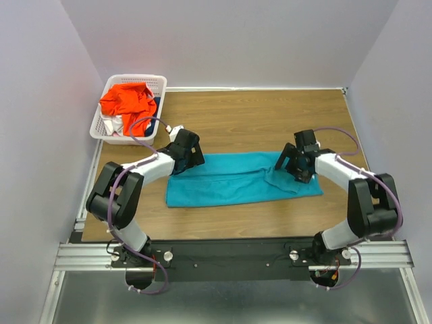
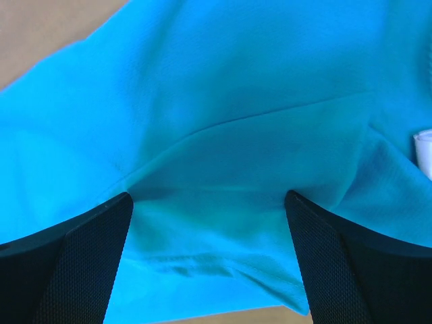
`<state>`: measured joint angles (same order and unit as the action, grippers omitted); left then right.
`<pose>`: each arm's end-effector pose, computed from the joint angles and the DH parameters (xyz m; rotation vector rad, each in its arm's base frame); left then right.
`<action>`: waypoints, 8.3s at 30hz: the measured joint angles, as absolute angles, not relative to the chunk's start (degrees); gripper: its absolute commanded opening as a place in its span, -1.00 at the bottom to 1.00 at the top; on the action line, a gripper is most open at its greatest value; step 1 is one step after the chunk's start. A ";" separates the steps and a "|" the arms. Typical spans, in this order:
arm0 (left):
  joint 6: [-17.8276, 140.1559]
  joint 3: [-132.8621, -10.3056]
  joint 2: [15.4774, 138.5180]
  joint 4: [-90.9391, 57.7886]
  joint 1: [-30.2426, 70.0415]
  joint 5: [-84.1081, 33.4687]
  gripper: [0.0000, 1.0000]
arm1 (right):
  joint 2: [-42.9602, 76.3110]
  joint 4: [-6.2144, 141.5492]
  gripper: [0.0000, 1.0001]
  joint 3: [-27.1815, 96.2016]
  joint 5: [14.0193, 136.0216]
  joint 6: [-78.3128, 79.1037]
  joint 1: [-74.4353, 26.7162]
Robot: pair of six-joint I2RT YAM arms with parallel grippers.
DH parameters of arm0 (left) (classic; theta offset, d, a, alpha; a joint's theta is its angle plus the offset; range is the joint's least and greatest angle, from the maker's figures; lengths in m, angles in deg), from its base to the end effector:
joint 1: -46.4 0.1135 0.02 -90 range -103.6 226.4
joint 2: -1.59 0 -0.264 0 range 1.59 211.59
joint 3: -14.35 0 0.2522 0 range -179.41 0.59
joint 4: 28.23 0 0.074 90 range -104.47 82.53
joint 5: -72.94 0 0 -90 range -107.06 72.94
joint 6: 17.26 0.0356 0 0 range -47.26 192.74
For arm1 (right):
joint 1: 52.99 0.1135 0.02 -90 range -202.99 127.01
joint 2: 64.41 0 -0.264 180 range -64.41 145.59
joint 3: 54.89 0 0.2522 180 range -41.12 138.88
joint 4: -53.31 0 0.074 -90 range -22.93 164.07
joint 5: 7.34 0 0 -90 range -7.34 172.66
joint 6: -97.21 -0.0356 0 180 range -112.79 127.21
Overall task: Fold and stack the t-shirts
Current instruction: Fold the tshirt
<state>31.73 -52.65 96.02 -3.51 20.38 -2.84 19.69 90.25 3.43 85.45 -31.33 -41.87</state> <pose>0.3011 -0.1373 0.1749 -0.4237 2.4169 -0.2092 0.2654 0.0504 0.1690 0.6509 2.6013 0.2140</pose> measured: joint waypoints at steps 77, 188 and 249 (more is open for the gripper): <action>0.36 -28.87 72.51 -4.41 -26.64 0.72 0.17 | -15.35 87.78 1.00 -7.78 81.34 -33.78 -35.73; 29.59 -59.97 87.35 -5.30 6.72 -0.92 -1.00 | 14.68 93.20 -0.99 16.79 103.39 -28.47 -16.28; 40.06 -64.91 94.84 -7.25 20.20 -13.00 0.97 | 36.50 85.66 1.00 33.24 79.09 -19.90 -31.03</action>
